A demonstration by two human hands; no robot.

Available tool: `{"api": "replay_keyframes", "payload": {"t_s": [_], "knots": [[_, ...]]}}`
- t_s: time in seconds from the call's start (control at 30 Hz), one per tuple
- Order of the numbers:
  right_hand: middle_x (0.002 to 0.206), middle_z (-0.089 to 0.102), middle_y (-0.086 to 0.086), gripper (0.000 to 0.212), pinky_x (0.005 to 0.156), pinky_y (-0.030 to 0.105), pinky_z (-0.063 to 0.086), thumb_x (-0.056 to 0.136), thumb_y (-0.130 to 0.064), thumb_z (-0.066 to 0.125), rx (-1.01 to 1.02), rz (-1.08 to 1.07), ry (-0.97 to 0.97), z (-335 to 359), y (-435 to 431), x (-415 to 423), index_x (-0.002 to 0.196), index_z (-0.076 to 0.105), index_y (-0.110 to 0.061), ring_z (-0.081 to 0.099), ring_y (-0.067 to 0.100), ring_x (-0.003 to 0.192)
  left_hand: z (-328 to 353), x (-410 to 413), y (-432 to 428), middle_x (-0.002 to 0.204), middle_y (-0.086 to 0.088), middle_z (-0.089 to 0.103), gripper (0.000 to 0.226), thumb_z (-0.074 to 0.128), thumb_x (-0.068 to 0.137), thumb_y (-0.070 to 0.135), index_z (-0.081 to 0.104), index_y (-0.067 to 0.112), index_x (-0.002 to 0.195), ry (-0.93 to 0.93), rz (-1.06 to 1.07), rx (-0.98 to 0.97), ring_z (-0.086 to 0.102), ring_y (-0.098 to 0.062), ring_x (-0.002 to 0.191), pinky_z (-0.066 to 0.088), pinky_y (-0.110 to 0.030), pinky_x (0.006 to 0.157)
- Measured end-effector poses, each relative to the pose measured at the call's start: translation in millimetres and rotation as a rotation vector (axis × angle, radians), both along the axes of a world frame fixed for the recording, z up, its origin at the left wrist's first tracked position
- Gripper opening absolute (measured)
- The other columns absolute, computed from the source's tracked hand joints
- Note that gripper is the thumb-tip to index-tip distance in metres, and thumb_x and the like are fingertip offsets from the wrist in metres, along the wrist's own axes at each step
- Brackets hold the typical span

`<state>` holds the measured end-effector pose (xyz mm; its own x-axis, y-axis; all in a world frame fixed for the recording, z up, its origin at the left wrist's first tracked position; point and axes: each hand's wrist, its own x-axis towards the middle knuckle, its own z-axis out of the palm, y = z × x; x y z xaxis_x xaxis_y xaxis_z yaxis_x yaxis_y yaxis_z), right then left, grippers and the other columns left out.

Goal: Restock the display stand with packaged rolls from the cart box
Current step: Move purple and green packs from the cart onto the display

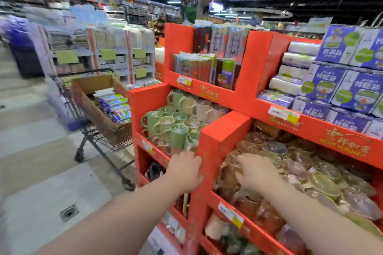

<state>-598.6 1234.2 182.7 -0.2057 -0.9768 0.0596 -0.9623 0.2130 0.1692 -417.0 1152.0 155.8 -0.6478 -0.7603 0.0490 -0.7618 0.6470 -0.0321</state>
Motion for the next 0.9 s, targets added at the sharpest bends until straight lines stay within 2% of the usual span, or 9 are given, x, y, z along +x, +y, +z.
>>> {"api": "replay_keyframes", "payload": {"t_s": [0.07, 0.17, 0.3, 0.47, 0.6, 0.73, 0.9], "knots": [[0.125, 0.057, 0.004, 0.036, 0.098, 0.037, 0.039, 0.089, -0.036, 0.045, 0.026, 0.074, -0.039, -18.8, -3.9, 29.0, 0.121, 0.053, -0.023, 0.051, 0.027, 0.120, -17.2, 42.4, 5.1, 0.125, -0.009, 0.050, 0.043, 0.049, 0.089, 0.043, 0.051, 0.013, 0.120, -0.011, 0.088, 0.051, 0.047, -0.031, 0.118, 0.040, -0.041, 0.094], [0.121, 0.058, 0.004, 0.032, 0.094, 0.037, 0.041, 0.089, -0.036, 0.045, 0.094, 0.159, -0.048, -47.1, -10.7, 71.0, 0.116, 0.052, -0.022, 0.053, 0.028, 0.117, -42.7, 101.9, 10.0, 0.122, -0.008, 0.052, 0.039, 0.048, 0.089, 0.041, 0.052, 0.016, 0.118, -0.016, 0.226, 0.119, 0.050, -0.030, 0.116, 0.042, -0.039, 0.091], [0.117, 0.060, 0.002, 0.028, 0.092, 0.035, 0.042, 0.087, -0.032, 0.045, 0.193, 0.269, -0.093, -81.3, -30.7, 127.6, 0.112, 0.055, -0.025, 0.055, 0.027, 0.114, -82.6, 180.3, 10.2, 0.128, -0.009, 0.050, 0.046, 0.047, 0.089, 0.045, 0.049, 0.018, 0.126, -0.032, 0.368, 0.265, 0.050, -0.031, 0.119, 0.043, -0.038, 0.094], [0.118, 0.060, 0.006, 0.032, 0.080, 0.035, 0.043, 0.093, -0.036, 0.043, 0.265, 0.409, -0.112, -106.3, -92.1, 212.3, 0.118, 0.052, -0.019, 0.058, 0.028, 0.107, -111.6, 278.2, -1.0, 0.131, -0.010, 0.049, 0.048, 0.047, 0.090, 0.044, 0.046, 0.017, 0.129, -0.063, 0.525, 0.370, 0.047, -0.030, 0.123, 0.040, -0.038, 0.096], [0.123, 0.059, 0.003, 0.031, 0.090, 0.036, 0.042, 0.091, -0.030, 0.045, 0.276, 0.449, -0.172, -113.8, -155.1, 284.5, 0.121, 0.052, -0.023, 0.055, 0.027, 0.115, -124.6, 354.8, -34.0, 0.132, -0.008, 0.047, 0.049, 0.046, 0.091, 0.045, 0.044, 0.017, 0.131, -0.093, 0.626, 0.409, 0.046, -0.029, 0.123, 0.040, -0.039, 0.097], [0.127, 0.057, 0.002, 0.037, 0.088, 0.034, 0.040, 0.090, -0.031, 0.046, 0.278, 0.455, -0.186, -117.8, -212.7, 341.6, 0.125, 0.050, -0.022, 0.053, 0.027, 0.117, -136.0, 419.0, -75.8, 0.128, -0.007, 0.049, 0.047, 0.046, 0.091, 0.045, 0.046, 0.018, 0.128, -0.101, 0.690, 0.438, 0.047, -0.028, 0.120, 0.040, -0.040, 0.099], [0.131, 0.055, 0.000, 0.042, 0.093, 0.035, 0.041, 0.090, -0.031, 0.043, 0.332, 0.443, -0.230, -140.1, -267.6, 375.5, 0.132, 0.047, -0.025, 0.053, 0.026, 0.118, -139.1, 464.4, -130.7, 0.127, -0.006, 0.049, 0.047, 0.045, 0.092, 0.046, 0.045, 0.017, 0.129, -0.101, 0.708, 0.440, 0.046, -0.027, 0.120, 0.041, -0.038, 0.097]]}}
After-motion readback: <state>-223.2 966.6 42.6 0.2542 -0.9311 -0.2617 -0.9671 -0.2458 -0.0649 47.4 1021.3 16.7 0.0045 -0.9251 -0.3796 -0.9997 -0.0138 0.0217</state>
